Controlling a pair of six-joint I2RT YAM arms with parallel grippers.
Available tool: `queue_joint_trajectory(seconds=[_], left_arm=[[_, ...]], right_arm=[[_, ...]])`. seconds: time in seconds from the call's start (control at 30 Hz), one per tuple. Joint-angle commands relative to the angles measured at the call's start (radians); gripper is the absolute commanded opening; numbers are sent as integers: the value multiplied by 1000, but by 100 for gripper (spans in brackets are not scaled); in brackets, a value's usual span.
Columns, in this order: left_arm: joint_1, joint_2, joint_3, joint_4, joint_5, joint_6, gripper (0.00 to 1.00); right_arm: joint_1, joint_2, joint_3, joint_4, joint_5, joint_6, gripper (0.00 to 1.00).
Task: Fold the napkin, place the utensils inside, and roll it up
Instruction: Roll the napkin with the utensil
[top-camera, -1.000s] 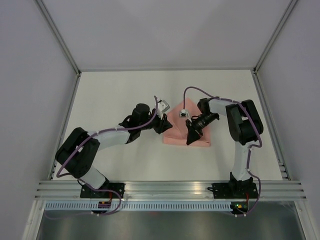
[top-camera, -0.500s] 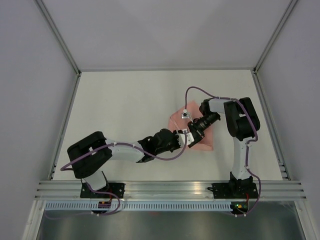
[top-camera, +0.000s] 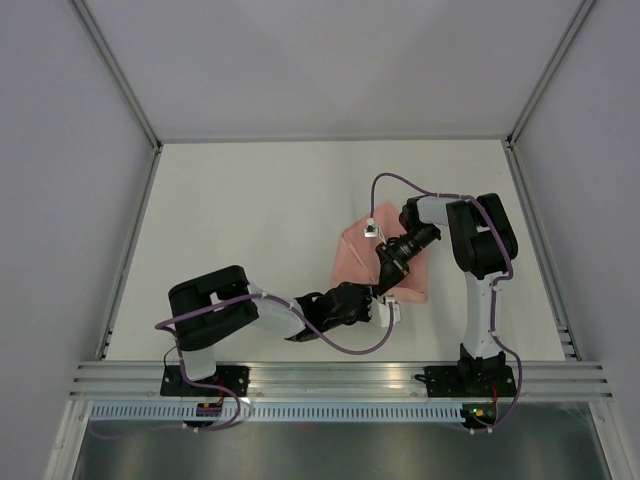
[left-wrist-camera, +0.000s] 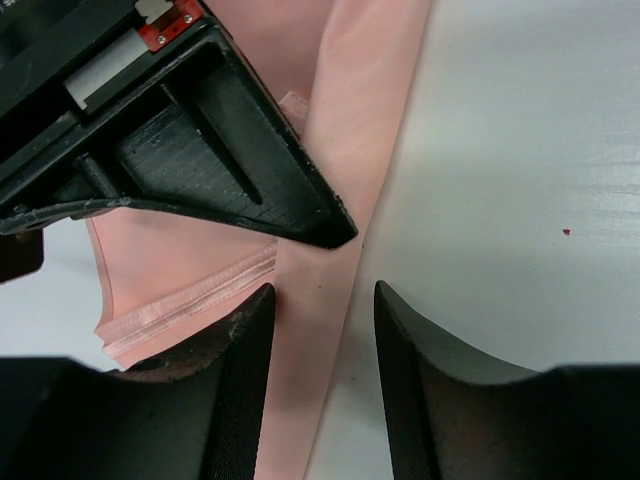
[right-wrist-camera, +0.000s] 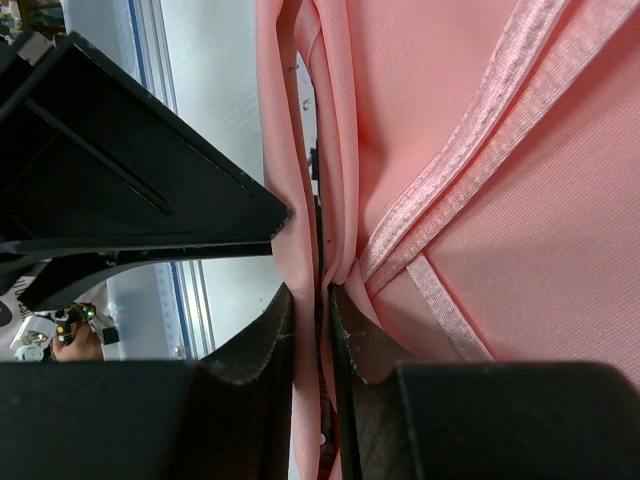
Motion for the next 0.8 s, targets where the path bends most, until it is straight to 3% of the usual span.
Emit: queue_joint_trajectory(seconds=[0.0, 0.33, 0.47, 0.67, 0.77], left_arm=[[-12, 38, 5, 98, -11, 101, 50], [-4, 137, 18, 120, 10, 101, 46], [-1, 141, 13, 69, 41, 74, 33], [8, 138, 30, -43, 102, 23, 5], [14, 128, 45, -87, 151, -6, 2]], right_arm=[[-5, 48, 5, 123, 144, -49, 13], [-7, 57, 9, 120, 149, -45, 12], [-8, 57, 11, 120, 151, -46, 12], [-8, 63, 16, 112, 146, -48, 12], [-10, 60, 17, 111, 145, -46, 13]])
